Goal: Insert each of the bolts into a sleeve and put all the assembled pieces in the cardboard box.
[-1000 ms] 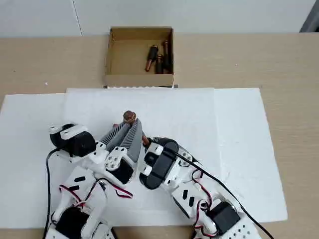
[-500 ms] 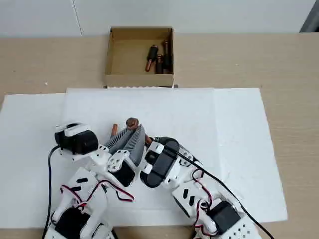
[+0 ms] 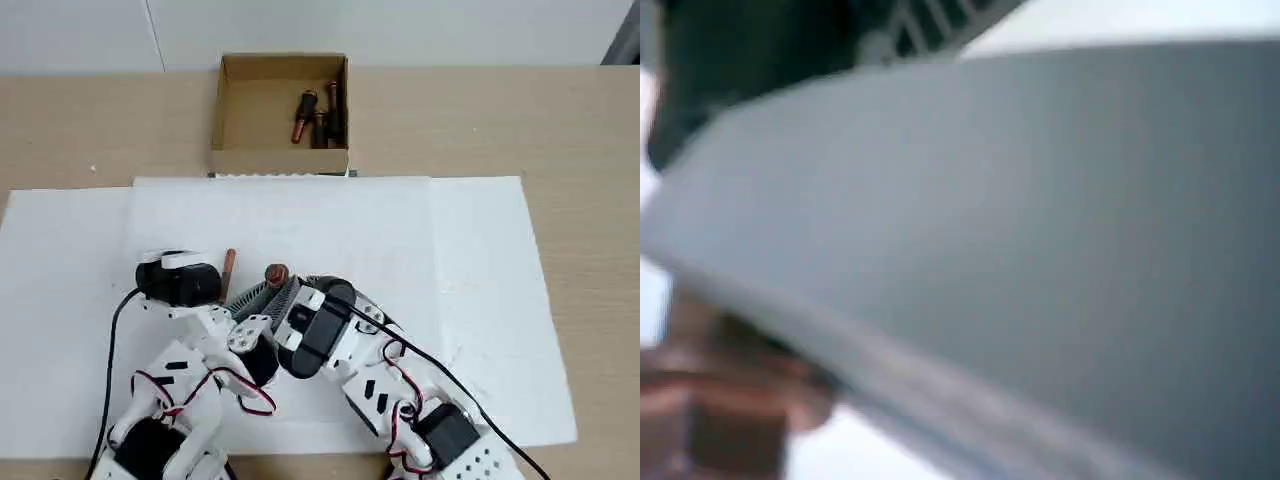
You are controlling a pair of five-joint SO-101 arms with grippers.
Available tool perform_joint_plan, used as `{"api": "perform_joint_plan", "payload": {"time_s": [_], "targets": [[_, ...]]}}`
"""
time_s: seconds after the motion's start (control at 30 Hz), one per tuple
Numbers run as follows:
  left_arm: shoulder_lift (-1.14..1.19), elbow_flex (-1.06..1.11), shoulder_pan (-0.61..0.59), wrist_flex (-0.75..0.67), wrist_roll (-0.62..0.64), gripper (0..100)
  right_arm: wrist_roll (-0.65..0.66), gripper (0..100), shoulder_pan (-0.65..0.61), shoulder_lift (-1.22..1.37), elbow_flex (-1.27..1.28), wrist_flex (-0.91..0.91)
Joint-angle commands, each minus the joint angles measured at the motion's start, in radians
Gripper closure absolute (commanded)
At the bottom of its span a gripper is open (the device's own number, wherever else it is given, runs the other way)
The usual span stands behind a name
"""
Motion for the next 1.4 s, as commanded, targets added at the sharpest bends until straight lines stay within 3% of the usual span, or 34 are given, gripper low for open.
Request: {"api": "perform_joint_plan", "payload": {"time_s": [0.0,0.2,0.6,0.73,0.93,1.17,1.37], "targets": [[-0.002,0.012,0.008,0.037,-0.003,98,0.006,99.5,0.001,-0.015,-0.083,-0.038],[-0.002,0.008,-0.037,0.04,-0.035,75,0.006,99.5,0.001,-0.015,-0.083,-0.038],[0.0,-0.139,-0.106,0.043,-0.123,74,0.006,99.5,0.001,-0.013,-0.049,-0.042],[0.0,-0.205,-0.106,0.097,-0.124,76,0.003,99.5,0.012,-0.013,-0.049,-0.042],[0.0,-0.217,-0.203,0.129,-0.198,100,0.0,99.5,0.104,-0.013,-0.049,-0.038],[0.0,-0.153,-0.39,0.13,-0.483,99,-0.086,99.5,0.237,-0.01,-0.051,-0.036],[0.0,0.01,-0.539,0.127,-0.586,99,-0.249,99.5,0.383,-0.002,-0.029,-0.016]]}}
